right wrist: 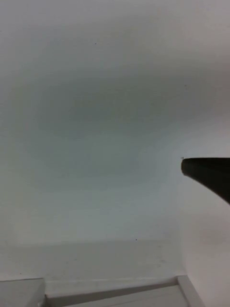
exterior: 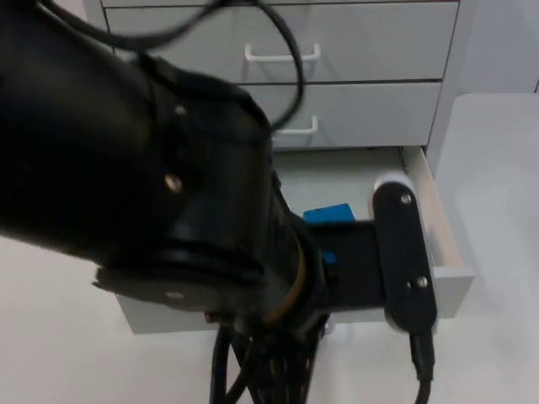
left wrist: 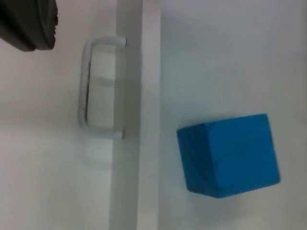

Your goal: Open the drawer with the left hand, place the block into the drawer with the right hand, then close the drawer with the left hand.

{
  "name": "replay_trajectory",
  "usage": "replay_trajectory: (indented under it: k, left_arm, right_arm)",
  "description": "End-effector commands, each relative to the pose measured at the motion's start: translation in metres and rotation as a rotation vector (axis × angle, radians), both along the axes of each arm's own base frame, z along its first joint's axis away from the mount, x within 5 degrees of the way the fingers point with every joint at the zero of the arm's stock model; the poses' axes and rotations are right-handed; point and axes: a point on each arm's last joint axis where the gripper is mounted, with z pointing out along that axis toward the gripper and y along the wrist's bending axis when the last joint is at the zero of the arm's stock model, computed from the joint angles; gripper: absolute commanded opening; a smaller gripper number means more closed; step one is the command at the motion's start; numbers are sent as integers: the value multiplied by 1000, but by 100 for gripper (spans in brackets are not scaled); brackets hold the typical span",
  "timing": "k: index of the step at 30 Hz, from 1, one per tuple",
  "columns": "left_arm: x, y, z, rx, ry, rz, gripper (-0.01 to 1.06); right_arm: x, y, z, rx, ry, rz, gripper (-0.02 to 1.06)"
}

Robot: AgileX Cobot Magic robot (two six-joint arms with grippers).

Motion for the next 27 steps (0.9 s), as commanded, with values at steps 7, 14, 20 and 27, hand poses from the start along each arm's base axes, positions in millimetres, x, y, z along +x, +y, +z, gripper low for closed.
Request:
replay_trajectory:
  k: [7,14,20,27]
  left_arm:
    - [7,-6,-27,44,-62,-40,0]
    - [16,-6,-44,64,-110,-32,0]
    - [36,5,-51,44,-137,49,0]
    - [52,10,-49,7,-193,65,0]
  right_arm:
    - [-1,-1,1,-2,-14,-2,92]
    - [-2,-1,1,-1,-10,-2,92]
    - [-2,-1,1,1,-8,-2,92]
    - [-2,-1,1,1,-8,-2,92]
